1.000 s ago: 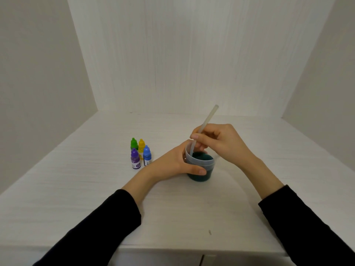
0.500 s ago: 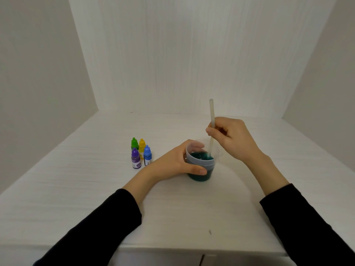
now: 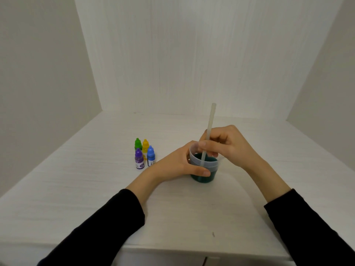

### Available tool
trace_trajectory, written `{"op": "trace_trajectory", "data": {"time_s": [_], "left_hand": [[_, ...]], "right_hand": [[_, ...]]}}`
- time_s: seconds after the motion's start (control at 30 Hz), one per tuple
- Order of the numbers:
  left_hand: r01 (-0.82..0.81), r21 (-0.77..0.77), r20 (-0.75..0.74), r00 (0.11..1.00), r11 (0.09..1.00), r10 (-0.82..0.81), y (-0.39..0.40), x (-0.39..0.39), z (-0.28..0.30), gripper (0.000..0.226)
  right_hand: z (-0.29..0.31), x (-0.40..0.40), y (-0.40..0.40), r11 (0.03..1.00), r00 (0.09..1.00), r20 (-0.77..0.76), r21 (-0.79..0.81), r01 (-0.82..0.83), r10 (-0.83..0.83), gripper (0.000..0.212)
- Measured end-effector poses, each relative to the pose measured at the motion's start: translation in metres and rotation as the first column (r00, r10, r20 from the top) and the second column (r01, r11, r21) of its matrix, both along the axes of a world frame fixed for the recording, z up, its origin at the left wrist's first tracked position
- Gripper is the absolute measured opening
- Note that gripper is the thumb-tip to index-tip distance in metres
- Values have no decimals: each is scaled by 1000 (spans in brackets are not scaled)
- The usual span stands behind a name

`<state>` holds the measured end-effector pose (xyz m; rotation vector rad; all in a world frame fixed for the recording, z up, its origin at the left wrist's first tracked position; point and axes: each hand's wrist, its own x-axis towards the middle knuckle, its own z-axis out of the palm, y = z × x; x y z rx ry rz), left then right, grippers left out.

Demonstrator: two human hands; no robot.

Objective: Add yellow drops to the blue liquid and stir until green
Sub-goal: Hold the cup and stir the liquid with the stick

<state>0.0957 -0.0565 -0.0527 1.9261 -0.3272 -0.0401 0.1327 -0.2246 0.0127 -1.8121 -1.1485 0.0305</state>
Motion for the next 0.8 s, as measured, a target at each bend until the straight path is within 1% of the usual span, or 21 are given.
{"op": "trace_trajectory", "data": {"time_s": [0.13, 0.23, 0.37, 0.47, 0.57, 0.73, 0.8], "left_hand": [[7, 12, -10, 1000, 1000, -7, -1, -3, 3, 60], [-6, 7, -14, 1000, 1000, 6, -1, -2, 3, 63], [-11, -4, -19, 1000, 1000, 11, 0, -1, 0, 70], [-8, 0, -22, 1000, 1000, 8, 0, -1, 1, 72], [-12, -11, -22, 1000, 1000, 11, 1, 0, 0, 77], [-23, 6, -39, 999, 1000, 23, 2, 1, -1, 64], [-26, 6, -42, 999, 1000, 26, 2, 1, -2, 63]], "right_hand": [[-3, 4, 4, 997, 996, -26, 3, 79, -79, 6], [-7, 8, 6, 987, 987, -8, -17, 159, -159, 7], [-8, 15, 6, 966, 965, 60, -37, 257, -255, 6], [-8, 17, 3, 946, 938, 174, -72, 315, -299, 4], [-6, 19, -2, 929, 910, 257, -88, 359, -327, 10], [-3, 21, -10, 916, 887, 314, -105, 388, -340, 16], [-2, 21, -11, 917, 887, 316, -105, 386, -337, 17]]}}
